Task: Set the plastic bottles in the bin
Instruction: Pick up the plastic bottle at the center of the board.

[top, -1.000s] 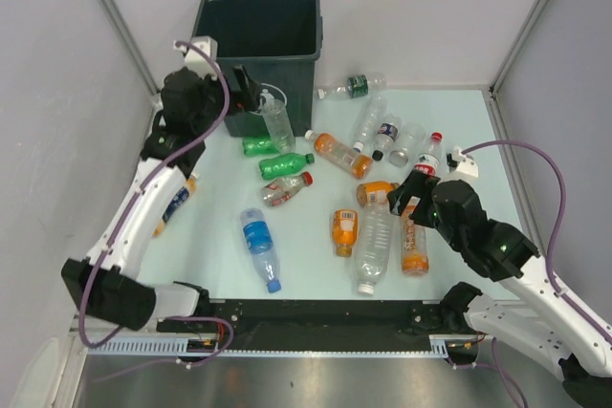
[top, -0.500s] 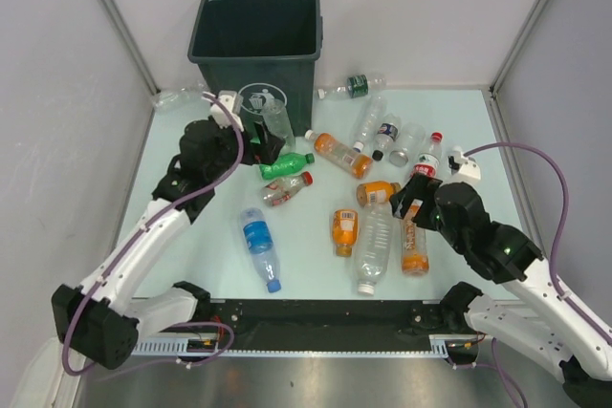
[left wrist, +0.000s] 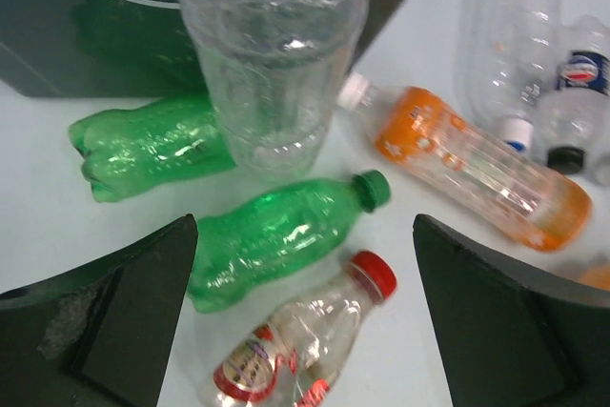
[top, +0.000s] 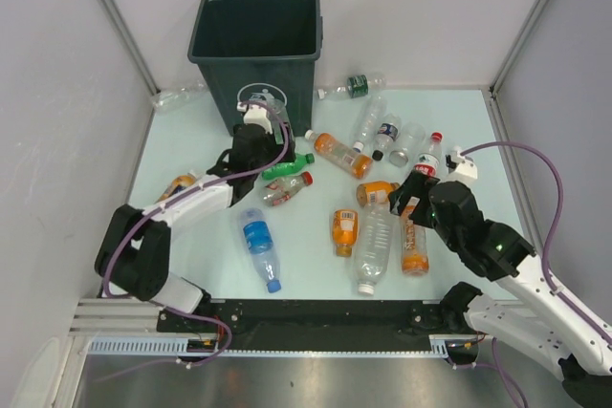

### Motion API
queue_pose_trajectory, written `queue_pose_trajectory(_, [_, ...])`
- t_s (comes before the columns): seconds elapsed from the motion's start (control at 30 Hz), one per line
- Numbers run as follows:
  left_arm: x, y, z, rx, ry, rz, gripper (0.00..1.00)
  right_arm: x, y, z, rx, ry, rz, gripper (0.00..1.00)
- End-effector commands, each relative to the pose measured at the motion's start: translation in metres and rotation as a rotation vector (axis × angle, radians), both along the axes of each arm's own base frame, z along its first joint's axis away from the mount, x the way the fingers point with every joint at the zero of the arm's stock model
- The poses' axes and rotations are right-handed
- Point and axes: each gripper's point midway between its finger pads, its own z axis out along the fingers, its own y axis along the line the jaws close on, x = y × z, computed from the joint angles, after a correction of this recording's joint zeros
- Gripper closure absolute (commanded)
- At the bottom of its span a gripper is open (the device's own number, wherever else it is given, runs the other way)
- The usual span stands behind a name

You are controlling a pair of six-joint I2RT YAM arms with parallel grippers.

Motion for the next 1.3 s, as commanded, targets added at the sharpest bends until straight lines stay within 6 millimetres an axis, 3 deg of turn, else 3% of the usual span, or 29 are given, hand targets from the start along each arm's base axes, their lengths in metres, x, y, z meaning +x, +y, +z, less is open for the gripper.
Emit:
queue_pose_trajectory(0.0, [0.037,0.005,0.037,-0.04,-0.167,0.119,0.0,0.006,-0.007,0.007,0.026,-0.042,-0.054,0.01])
queue_pose_trajectory(0.23, [0.07,-0.002,0.029,0.031,-0.209,0.12,0.01,0.01,-0.01,0.005,0.004,-0.041,-0.064,0.01])
queue_pose_trajectory(0.5, [0.087,0.0,0.035,0.04,-0.264,0.152,0.04,0.013,-0.008,-0.002,-0.01,-0.015,-0.061,0.01])
queue_pose_trajectory(0.67, [0.088,0.0,0.035,0.046,-0.275,0.147,0.11,0.014,-0.008,-0.003,-0.01,-0.01,-0.062,0.01])
queue_pose_trajectory(0.97, [0.083,0.0,0.032,0.075,-0.282,0.118,0.37,0.012,-0.01,-0.004,-0.008,-0.003,-0.068,0.02])
queue_pose_trajectory(1.27, [0.064,0.003,0.064,0.026,-0.353,0.087,0.53,0.011,-0.011,-0.004,0.004,-0.004,-0.071,0.02])
